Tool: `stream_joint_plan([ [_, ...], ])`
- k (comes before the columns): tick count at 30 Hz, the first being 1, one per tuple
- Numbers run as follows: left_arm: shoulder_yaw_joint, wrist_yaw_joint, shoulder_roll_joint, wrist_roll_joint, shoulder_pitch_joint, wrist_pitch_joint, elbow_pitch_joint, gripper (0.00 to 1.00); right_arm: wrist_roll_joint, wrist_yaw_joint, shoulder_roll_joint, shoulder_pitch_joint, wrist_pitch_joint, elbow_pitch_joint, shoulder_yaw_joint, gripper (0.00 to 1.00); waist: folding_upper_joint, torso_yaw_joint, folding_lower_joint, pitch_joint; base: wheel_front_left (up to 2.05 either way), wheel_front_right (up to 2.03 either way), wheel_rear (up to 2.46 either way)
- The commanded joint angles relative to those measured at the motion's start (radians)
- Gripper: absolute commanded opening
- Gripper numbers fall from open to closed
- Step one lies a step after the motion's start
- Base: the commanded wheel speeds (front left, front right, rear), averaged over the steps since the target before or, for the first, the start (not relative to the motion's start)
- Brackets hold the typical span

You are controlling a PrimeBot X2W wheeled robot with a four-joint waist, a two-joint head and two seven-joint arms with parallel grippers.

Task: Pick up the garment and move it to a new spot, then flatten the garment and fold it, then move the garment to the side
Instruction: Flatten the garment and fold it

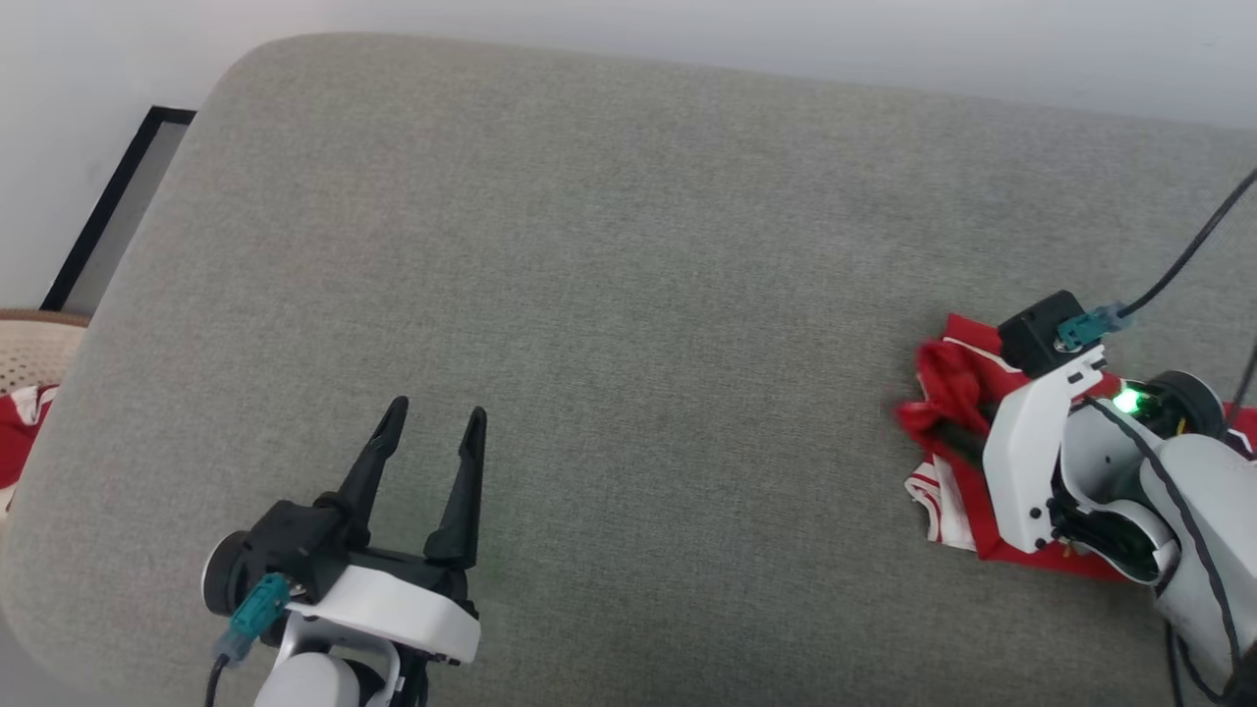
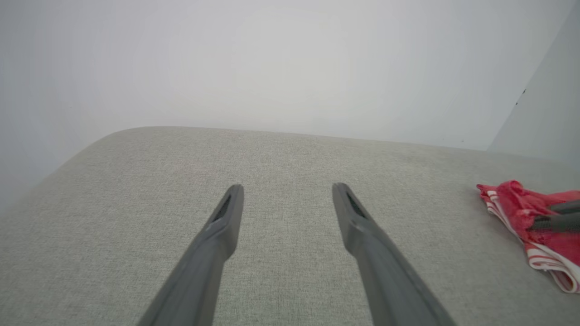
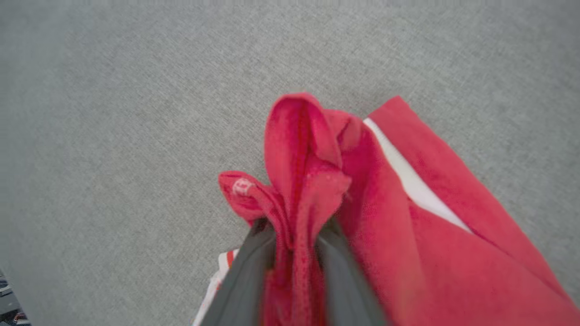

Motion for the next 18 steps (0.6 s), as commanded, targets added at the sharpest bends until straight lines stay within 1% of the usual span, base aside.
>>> stream_joint_plan([
  [1, 0.007, 0.002, 0.004, -0.013, -0.005, -0.005, 0.005, 1.0, 0.013, 0.0, 0.005, -0.016, -0.021, 0.006, 0.01, 1.0, 0.0, -0.011, 0.0, -0.008, 0.0, 0.0, 0.0],
  [7, 0.026, 0.002, 0.013, -0.036, 0.02, -0.005, 0.028, 1.0, 0.062, 0.0, -0.001, -0.02, -0.055, -0.013, 0.013, 1.0, 0.0, -0.042, 0.0, -0.042, 0.0, 0.0, 0.0],
  [13, 0.035, 0.002, 0.035, -0.055, 0.044, -0.005, 0.045, 1.0, 0.104, 0.0, -0.054, 0.01, -0.101, -0.057, -0.005, 1.0, 0.0, -0.087, 0.0, -0.089, 0.0, 0.0, 0.0],
  [15, 0.035, 0.002, 0.039, -0.069, 0.053, -0.005, 0.056, 1.0, 0.131, 0.0, -0.069, 0.025, -0.122, -0.05, -0.028, 1.0, 0.0, -0.103, 0.0, -0.105, 0.0, 0.0, 0.0],
  [18, 0.035, 0.002, 0.046, -0.09, 0.069, -0.005, 0.074, 1.0, 0.143, 0.0, -0.088, 0.044, -0.175, -0.039, -0.051, 1.0, 0.0, -0.129, 0.0, -0.131, 0.0, 0.0, 0.0],
])
